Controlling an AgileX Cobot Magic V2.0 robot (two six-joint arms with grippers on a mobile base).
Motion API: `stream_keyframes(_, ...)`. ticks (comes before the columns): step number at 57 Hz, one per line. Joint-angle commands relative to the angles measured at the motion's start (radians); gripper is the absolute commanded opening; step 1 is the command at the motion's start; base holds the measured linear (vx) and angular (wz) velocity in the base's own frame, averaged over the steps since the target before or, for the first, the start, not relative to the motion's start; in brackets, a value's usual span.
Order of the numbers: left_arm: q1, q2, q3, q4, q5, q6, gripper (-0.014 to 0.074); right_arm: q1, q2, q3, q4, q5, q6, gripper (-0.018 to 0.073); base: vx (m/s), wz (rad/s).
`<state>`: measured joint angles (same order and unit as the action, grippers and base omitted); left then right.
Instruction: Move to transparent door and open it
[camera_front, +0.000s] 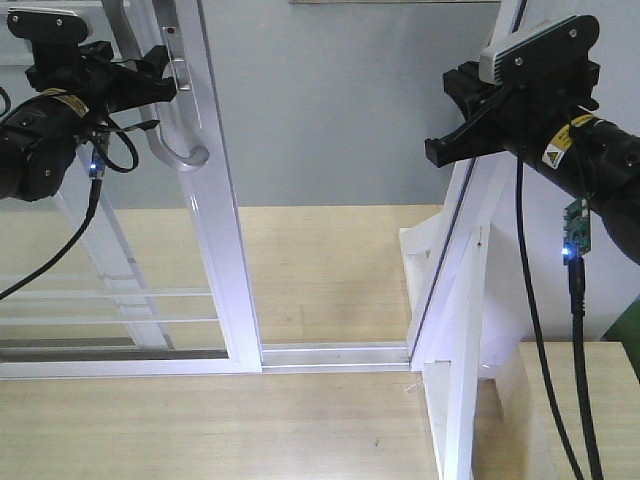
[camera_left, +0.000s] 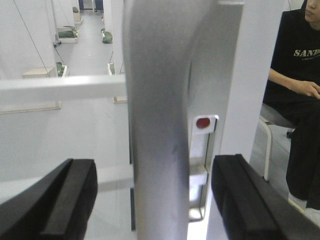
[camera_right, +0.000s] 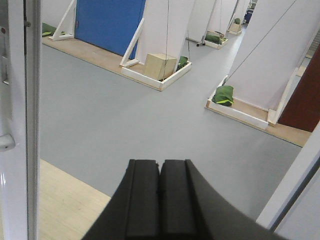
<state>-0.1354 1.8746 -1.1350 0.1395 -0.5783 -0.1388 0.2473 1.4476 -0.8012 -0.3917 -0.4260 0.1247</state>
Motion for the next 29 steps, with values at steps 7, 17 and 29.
stream_keyframes(7, -0.006, -0.047, -0.051, -0.014, -0.061, -0.008, 0.0464, -0.01, -0.038, -0.025, 0.006, -0.08, -0.01, -0.0006, 0.0, 0.0)
stream_keyframes(17, -0.006, -0.048, -0.051, -0.014, -0.028, -0.008, 0.0115, -0.01, -0.038, -0.025, 0.006, -0.082, -0.031, -0.0006, 0.0, 0.0)
stream_keyframes(29, -0.002, -0.062, -0.051, -0.016, -0.018, -0.006, -0.0009, -0.01, -0.036, -0.025, 0.007, -0.081, -0.031, -0.0006, 0.0, 0.0)
